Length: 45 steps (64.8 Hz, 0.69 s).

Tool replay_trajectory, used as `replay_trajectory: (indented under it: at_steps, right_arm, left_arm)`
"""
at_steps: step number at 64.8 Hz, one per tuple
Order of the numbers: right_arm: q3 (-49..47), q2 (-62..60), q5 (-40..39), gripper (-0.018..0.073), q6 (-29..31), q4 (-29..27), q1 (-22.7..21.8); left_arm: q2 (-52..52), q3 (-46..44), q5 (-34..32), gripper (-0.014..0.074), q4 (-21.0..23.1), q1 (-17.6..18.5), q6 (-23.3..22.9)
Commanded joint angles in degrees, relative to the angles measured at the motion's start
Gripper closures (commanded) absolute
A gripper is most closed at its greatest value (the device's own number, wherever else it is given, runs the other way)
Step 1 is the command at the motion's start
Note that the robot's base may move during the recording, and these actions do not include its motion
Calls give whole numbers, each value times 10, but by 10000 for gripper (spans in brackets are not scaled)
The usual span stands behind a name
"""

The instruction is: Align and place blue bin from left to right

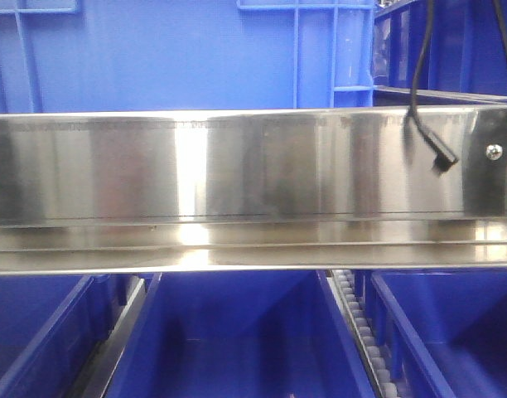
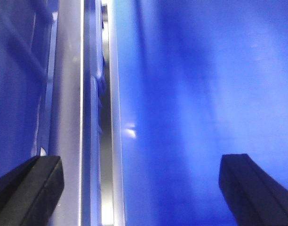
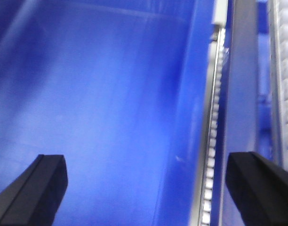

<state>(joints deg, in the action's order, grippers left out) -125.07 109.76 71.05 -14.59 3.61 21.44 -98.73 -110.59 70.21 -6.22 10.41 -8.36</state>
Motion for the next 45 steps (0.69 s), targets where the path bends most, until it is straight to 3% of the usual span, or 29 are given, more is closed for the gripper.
replay_trajectory:
  at_steps: [1,45]
  right_arm:
    - [-6,0,-11,-9,-6,2,-4]
    - [-6,10,-11,-9,-14,-12,-17]
  left_arm:
    - [0,-5,-11,25,25,-6,19]
    - [-33,-5,-4,25,25,-6,23]
